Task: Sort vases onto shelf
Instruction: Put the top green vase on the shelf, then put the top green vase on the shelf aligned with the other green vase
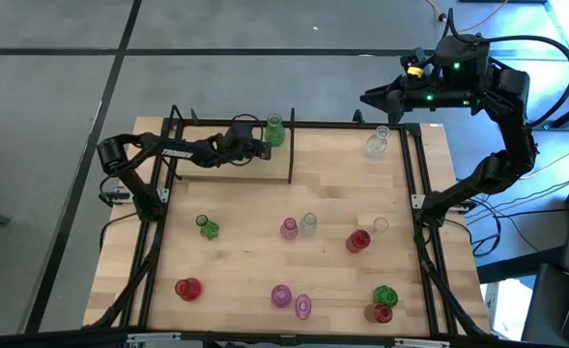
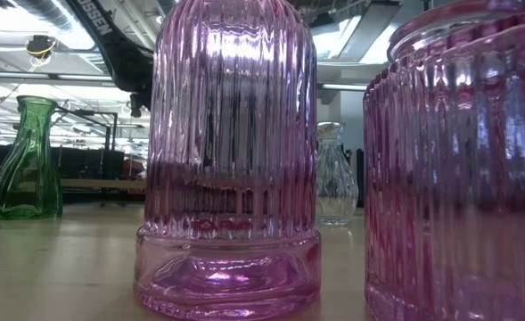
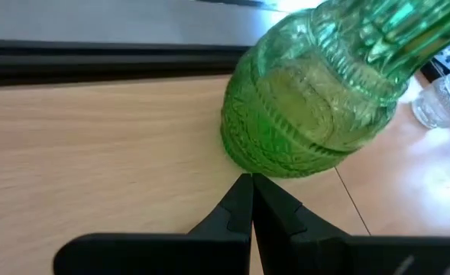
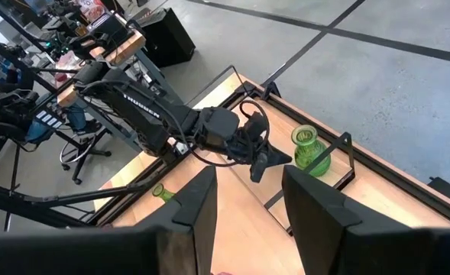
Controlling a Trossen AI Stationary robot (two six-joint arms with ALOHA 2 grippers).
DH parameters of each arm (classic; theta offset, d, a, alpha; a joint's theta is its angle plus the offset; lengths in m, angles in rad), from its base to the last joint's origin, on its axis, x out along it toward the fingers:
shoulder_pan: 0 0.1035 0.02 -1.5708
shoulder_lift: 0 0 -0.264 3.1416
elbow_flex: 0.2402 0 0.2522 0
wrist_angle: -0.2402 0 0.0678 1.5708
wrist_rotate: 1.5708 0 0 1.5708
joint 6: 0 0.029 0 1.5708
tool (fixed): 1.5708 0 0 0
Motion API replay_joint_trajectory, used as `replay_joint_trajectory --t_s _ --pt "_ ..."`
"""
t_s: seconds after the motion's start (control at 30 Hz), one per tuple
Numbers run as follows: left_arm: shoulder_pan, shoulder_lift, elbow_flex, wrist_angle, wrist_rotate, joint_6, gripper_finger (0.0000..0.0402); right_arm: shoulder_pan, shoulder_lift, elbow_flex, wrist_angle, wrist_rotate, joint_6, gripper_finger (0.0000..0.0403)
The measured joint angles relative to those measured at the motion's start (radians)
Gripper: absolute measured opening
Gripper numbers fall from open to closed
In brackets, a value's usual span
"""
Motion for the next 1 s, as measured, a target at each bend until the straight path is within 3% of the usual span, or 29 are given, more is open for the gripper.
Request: replay_joint_trajectory --t_s 0.5,0.77,1.0 --pt "0.05 0.0 0.001 0.138 0.055 -0.026 0.0 0.0 0.0 0.0 0.0 0.0 0.001 0.0136" --pt "0.049 0.0 0.001 0.105 0.057 -0.021 0.0 0.0 0.0 0.0 0.0 0.0 0.003 0.0136" --pt "0.046 -0.034 0.0 0.021 -0.041 -0.013 0.0 0.0 0.0 0.0 -0.001 0.0 0.001 0.0136"
